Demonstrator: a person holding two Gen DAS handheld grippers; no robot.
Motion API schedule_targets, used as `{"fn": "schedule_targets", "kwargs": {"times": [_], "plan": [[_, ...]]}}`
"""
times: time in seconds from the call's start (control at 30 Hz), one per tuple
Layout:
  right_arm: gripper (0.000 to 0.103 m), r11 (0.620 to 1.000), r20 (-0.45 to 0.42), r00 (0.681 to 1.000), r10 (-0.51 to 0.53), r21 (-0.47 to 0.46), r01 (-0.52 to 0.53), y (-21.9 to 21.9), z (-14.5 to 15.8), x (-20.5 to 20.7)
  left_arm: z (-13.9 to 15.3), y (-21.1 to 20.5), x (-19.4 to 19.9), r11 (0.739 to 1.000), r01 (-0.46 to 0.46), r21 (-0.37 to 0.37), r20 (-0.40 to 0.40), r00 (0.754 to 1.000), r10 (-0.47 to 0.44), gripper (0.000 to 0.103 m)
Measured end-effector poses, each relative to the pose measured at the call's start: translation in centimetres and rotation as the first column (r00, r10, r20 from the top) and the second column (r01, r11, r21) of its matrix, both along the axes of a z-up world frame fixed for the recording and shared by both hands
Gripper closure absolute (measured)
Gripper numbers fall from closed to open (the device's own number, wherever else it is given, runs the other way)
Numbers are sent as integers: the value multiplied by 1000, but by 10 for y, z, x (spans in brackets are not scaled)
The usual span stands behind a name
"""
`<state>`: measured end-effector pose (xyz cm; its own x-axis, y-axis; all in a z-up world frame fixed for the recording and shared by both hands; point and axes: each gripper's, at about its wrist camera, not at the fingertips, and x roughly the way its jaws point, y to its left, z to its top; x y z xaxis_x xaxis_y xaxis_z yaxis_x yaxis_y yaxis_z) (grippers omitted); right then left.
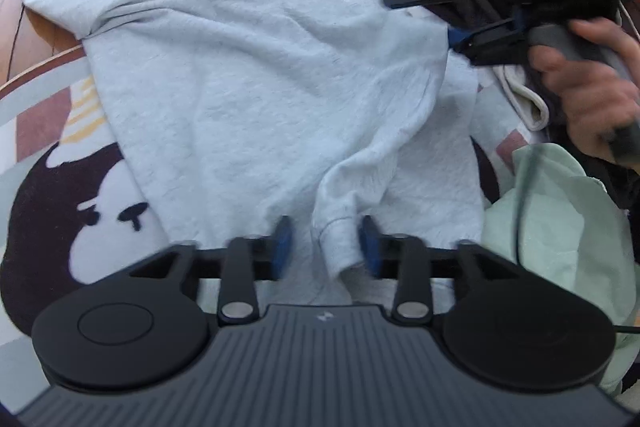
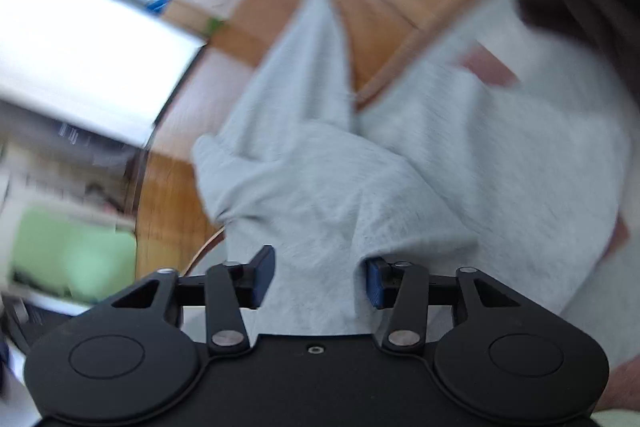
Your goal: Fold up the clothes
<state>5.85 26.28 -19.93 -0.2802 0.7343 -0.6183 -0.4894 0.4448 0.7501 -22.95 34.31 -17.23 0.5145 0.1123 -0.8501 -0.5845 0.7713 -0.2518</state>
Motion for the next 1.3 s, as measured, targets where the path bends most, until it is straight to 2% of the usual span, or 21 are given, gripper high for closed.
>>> {"fn": "schedule_targets", "kwargs": {"times": [0.07,0.1,0.13,0.17,0.2,0.27,0.33,0.37,0.43,0.5,0.53,0.63,0.7,0.83,0.87,0.9,1.0,1.13,1.2,1.27,1.3], "plan": [[52,998,-73,996,-55,-23,53,5,-15,12,-4,0,7,1000,10,30,-26,1000,-9,57],[72,998,-83,995,-53,21,55,8,-16,15,-5,0,9,999,11,48,-40,999,-10,62],[99,996,-94,994,-51,66,58,10,-16,19,-3,1,9,997,5,73,-51,999,-1,88],[99,991,-100,994,-52,120,64,11,-12,22,3,1,7,996,-2,89,-47,999,6,97],[99,983,-70,996,-51,175,62,6,3,21,10,1,4,995,-10,100,-31,999,13,97],[99,972,98,995,-23,235,0,-2,39,11,35,-1,-9,997,-24,74,71,997,19,97],[99,963,301,954,3,255,-83,-11,73,-2,57,-9,-18,998,6,56,139,990,-14,97],[99,970,472,881,36,197,-145,-15,84,-16,65,-15,-20,998,28,52,158,987,-35,97],[99,974,731,673,115,51,-222,-21,101,-41,64,-24,-16,997,63,34,132,989,-67,97],[94,968,823,526,215,-110,-224,-17,88,-58,45,-27,-8,997,75,3,79,994,-75,97],[95,962,841,480,250,-160,-220,-15,84,-63,36,-28,-4,997,79,-15,58,995,-78,97],[103,958,824,503,263,-162,-236,-14,76,-60,15,-30,1,994,77,-75,39,996,-74,98],[103,956,817,513,263,-151,-250,-14,75,-60,21,-30,-3,995,79,-66,54,996,-75,98],[103,954,833,501,233,-96,-283,-31,100,-65,35,-30,-20,995,60,-83,80,995,-54,97],[103,955,817,524,241,-106,-275,-34,99,-63,36,-32,-21,996,50,-80,64,997,-45,97],[103,958,781,571,253,-121,-260,-34,88,-58,34,-35,-20,996,49,-68,42,998,-46,97],[102,961,680,679,275,-196,-193,-31,35,-42,25,-46,-10,995,96,-25,-26,995,-96,97],[96,955,687,669,284,-265,-134,-21,8,-38,15,-57,1,986,168,13,-117,979,-165,97],[90,966,665,707,242,-237,-107,-22,13,-32,15,-53,1,987,158,-2,-116,981,-157,95],[77,979,570,805,167,-191,-68,-29,14,-22,18,-48,-5,991,131,-31,-82,988,-133,88],[72,984,474,871,126,-169,-50,-35,9,-15,22,-45,-10,993,110,-50,-50,992,-112,85]]}}
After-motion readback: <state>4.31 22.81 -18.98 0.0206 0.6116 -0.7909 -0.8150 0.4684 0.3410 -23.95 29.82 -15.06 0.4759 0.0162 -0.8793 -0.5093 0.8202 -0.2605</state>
